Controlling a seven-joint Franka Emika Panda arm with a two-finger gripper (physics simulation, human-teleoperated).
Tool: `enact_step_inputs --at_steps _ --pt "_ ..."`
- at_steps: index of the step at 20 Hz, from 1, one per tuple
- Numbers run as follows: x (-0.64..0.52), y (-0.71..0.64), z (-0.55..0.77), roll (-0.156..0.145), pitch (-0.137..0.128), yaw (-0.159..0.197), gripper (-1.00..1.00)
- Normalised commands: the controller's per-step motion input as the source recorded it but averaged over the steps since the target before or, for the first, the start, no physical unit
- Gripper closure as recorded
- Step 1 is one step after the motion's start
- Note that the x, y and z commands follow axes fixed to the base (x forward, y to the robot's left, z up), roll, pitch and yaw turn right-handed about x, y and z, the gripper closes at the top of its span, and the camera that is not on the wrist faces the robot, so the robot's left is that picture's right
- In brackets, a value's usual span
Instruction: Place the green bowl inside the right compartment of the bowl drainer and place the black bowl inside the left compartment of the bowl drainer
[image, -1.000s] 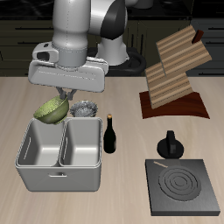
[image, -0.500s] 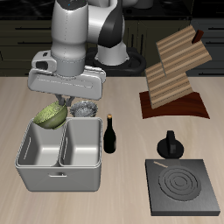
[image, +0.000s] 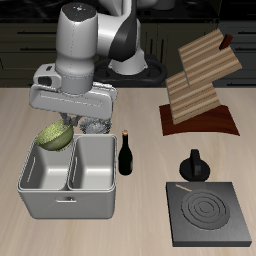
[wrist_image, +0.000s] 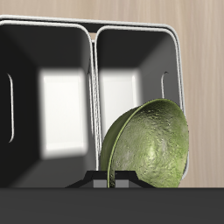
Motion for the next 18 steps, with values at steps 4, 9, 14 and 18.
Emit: enact_step_inputs --at_steps 4,9,14,18 --pt "-0.02 -0.01 -0.15 -0.002 0.014 -0.01 1.0" --pt "0.01 -0.07 -0.21 -0.024 0.026 0.002 1.0" --pt "-0.04 0.0 -0.09 -0.03 0.021 -0.004 -1.0" --pt "-0.25 0.55 0.18 0.127 -0.042 0.014 -1.0"
